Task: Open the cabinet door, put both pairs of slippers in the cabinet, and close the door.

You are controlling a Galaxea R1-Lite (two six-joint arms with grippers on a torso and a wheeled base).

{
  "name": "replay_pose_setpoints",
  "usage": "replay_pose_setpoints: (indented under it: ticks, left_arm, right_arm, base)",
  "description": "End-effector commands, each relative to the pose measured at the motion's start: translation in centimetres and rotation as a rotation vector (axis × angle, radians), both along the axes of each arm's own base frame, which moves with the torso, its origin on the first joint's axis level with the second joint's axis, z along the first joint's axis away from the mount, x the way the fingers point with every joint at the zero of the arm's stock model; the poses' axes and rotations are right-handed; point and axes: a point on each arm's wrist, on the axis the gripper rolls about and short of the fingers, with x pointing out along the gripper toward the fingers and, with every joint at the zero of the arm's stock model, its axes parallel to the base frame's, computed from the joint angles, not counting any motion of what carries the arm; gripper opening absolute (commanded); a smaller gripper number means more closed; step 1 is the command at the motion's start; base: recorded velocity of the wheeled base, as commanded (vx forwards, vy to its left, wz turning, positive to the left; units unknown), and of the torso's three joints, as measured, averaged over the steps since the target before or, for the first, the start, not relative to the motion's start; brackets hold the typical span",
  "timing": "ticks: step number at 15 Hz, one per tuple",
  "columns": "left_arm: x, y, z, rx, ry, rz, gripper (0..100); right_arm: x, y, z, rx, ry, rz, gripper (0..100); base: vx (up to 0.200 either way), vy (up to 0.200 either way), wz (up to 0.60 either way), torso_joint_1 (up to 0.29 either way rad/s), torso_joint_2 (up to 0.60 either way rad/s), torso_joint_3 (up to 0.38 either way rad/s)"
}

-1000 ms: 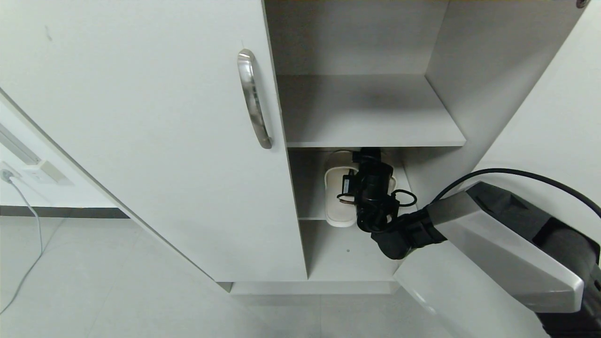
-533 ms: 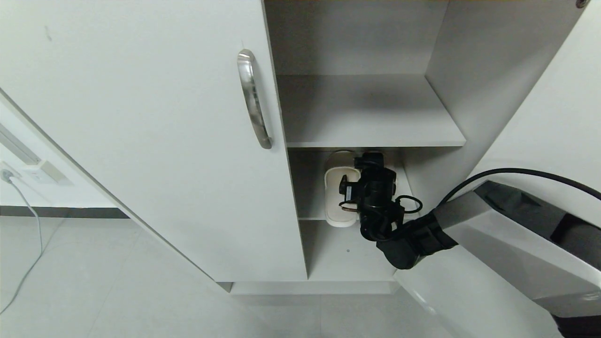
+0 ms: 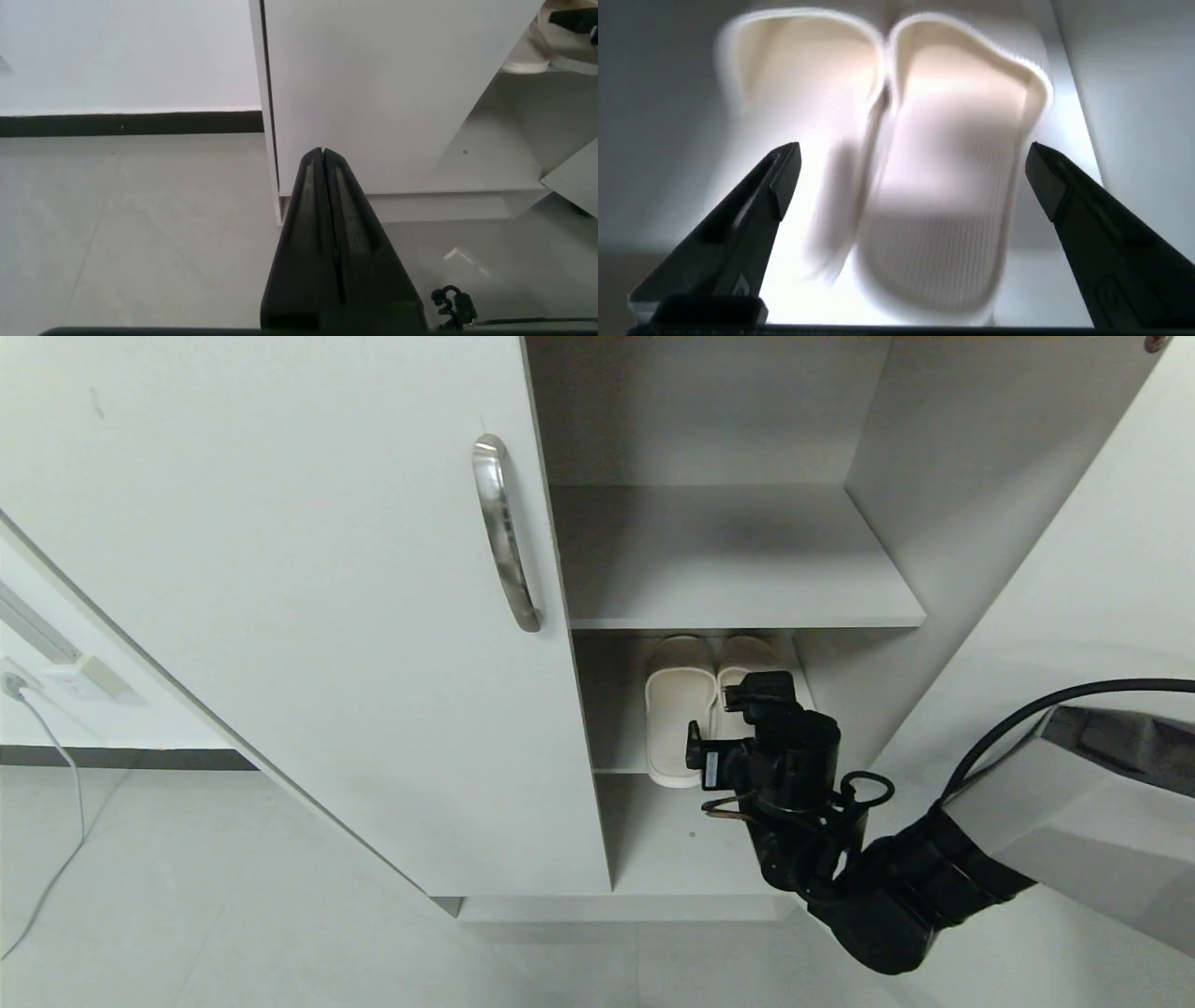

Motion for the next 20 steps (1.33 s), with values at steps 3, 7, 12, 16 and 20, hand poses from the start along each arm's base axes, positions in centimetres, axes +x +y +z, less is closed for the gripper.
replay_pose_setpoints:
  ticks: [3,7,12,16,20]
  left_arm:
    - [0.0,0.0,0.0,0.001,0.001,-0.002,0]
    - [0.0,0.0,0.0,0.003,0.001,-0.005,0]
    - [0.0,0.0,0.0,0.001,0.001,-0.005,0]
    - [0.0,0.0,0.0,0.001,0.001,-0.003,0]
    - [0.0,0.0,0.0,0.003,0.001,-0.003,0]
  right_arm:
    - [-2.9,-0.3,-0.4,-0.007,0.003,0.066,100]
    - [-3.7,0.2,-0.7,-0.017,0.014,0.092,100]
    - [-4.0,0.1,-1.0,-0.026,0.024,0.096,100]
    - [-4.0,0.1,-1.2,-0.03,0.028,0.101,100]
    - [-3.9,0.2,-1.0,-0.024,0.023,0.11,100]
  base:
    - [0.0,0.0,0.0,0.0,0.0,0.0]
    - [-0.15,0.0,0.0,0.002,0.0,0.003]
    - [-0.2,0.0,0.0,0.001,0.0,0.002]
    - [-0.15,0.0,0.0,0.002,0.0,0.001]
    - [0.0,0.0,0.0,0.0,0.0,0.0]
